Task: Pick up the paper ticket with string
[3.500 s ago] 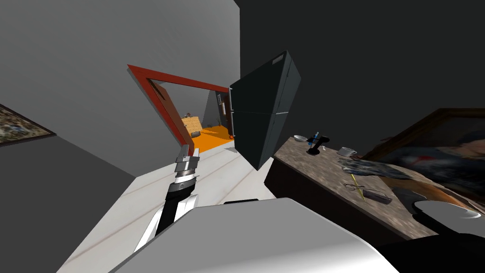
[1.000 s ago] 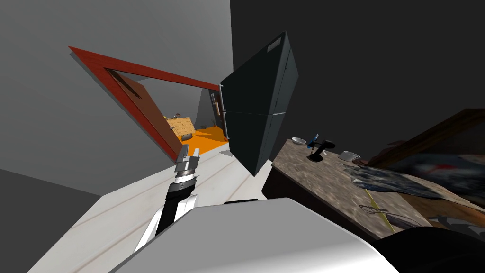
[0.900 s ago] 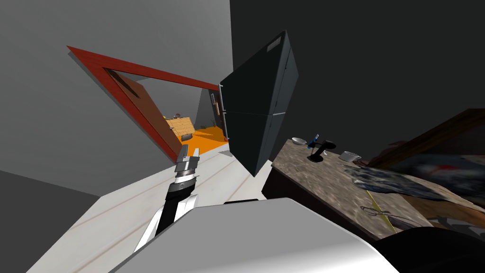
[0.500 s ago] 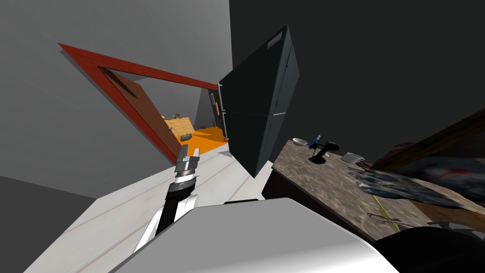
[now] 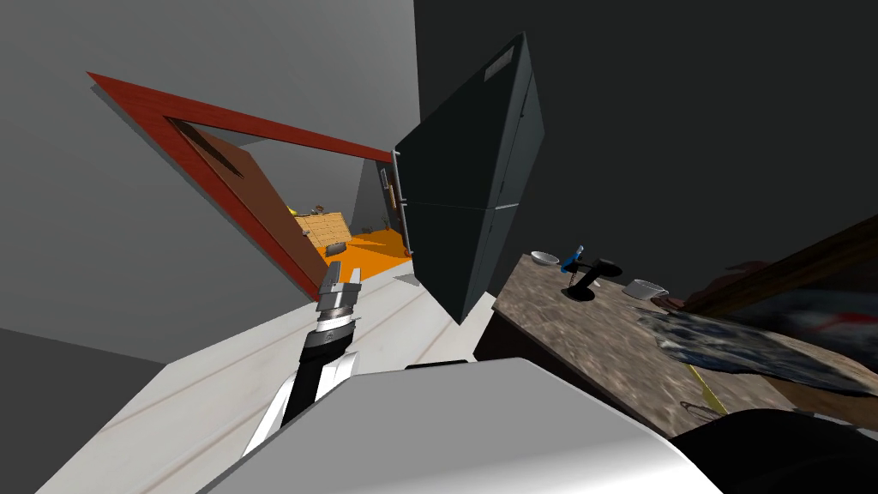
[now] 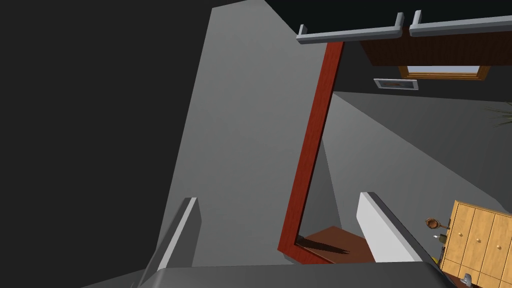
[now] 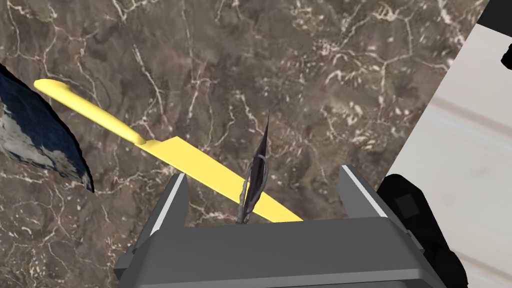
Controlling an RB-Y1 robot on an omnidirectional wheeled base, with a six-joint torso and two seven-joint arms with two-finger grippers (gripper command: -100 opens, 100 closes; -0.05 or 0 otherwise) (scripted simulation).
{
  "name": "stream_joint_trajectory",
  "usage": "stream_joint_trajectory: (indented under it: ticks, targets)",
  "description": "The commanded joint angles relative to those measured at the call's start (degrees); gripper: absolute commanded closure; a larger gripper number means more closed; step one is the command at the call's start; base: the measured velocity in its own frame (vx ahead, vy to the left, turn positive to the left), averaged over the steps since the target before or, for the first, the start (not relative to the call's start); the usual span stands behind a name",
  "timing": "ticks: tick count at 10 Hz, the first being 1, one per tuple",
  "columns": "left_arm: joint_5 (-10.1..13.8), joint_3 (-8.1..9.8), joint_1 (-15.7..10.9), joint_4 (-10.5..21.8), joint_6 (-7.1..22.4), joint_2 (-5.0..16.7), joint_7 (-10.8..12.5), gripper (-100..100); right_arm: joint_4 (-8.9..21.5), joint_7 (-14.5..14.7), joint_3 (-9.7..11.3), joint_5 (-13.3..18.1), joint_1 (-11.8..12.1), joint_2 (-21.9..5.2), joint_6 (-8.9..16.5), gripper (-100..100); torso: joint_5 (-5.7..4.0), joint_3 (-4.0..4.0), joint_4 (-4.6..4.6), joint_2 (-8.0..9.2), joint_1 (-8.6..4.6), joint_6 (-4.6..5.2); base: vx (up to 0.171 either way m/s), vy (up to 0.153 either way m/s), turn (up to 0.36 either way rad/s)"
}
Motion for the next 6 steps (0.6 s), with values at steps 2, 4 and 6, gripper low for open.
stream_joint_trajectory:
  ticks: [2,4,6]
  targets:
    - [0.00,0.00,0.00,0.00,0.00,0.00,0.00,0,0.10,-1.42,-0.07,-0.80,0.48,0.15,-3.69,-100,0.01,0.01,0.00,0.03,0.04,0.00,0.051,-0.022,0.001]
    - [0.00,0.00,0.00,0.00,0.00,0.00,0.00,0,0.10,-1.42,-0.07,-0.80,0.48,0.15,-4.14,-100,0.00,0.02,0.00,0.04,0.04,-0.01,0.032,-0.014,0.001]
    - [0.00,0.00,0.00,0.00,0.00,0.00,0.00,0,0.08,-2.34,-0.14,-1.34,0.88,0.25,-6.29,-100,0.02,0.04,0.02,0.07,0.08,0.01,0.040,-0.012,-0.001]
